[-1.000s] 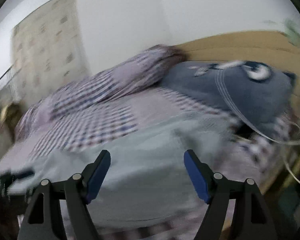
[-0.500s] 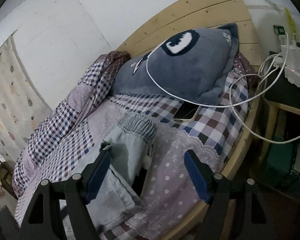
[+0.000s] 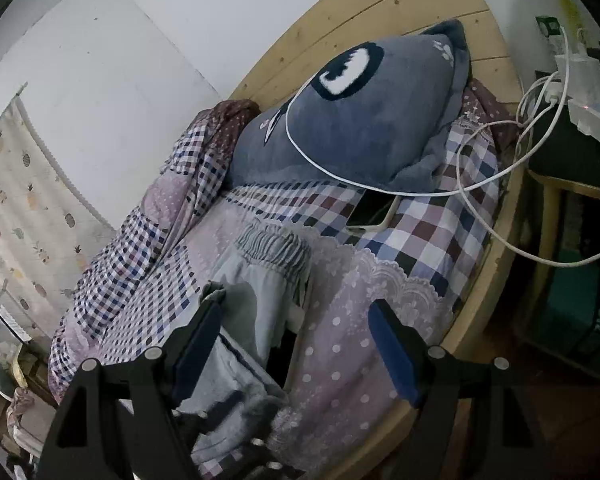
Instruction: Fold clothes
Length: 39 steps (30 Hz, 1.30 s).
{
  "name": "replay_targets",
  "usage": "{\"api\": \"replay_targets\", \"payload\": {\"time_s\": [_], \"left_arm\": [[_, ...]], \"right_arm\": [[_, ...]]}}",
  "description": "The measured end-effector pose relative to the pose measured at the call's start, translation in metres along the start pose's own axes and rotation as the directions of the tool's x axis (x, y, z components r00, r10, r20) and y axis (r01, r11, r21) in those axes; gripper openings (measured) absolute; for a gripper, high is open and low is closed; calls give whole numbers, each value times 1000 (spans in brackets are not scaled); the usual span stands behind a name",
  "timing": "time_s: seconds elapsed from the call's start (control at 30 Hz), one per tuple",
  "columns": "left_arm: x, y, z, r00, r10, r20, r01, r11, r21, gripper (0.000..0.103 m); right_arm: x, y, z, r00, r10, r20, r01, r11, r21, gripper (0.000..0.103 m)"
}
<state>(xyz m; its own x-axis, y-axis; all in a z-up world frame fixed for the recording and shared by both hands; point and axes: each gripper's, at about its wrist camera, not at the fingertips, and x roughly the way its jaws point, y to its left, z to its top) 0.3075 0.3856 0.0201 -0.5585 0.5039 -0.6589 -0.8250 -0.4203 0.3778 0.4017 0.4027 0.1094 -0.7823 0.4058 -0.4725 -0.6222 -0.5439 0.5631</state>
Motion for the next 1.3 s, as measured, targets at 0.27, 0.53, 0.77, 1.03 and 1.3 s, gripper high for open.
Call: {"api": "replay_targets", "payload": {"time_s": [0.27, 0.53, 0.77, 1.03, 1.3], "left_arm": [[-50, 18, -3, 988, -55, 145, 69, 993, -92, 16], [-87, 51, -11, 975, -56, 214, 109, 964, -242, 14], [-108, 72, -23, 969, -54, 242, 131, 939, -318, 13], [-128, 92, -37, 959, -57, 277, 162, 914, -372, 11], [-169, 156, -67, 934, -6, 357, 198, 840, -505, 10]], "right_arm": [[56, 21, 17, 958, 195, -211, -204, 979, -22, 80], [135, 52, 44, 777, 399, -487, -456, 890, 2, 80], [204, 75, 41, 649, 344, -679, -424, 904, 53, 80], [222, 124, 23, 684, 161, -712, -385, 908, -165, 7], [165, 239, 33, 794, 171, -583, -425, 842, -332, 4]]}}
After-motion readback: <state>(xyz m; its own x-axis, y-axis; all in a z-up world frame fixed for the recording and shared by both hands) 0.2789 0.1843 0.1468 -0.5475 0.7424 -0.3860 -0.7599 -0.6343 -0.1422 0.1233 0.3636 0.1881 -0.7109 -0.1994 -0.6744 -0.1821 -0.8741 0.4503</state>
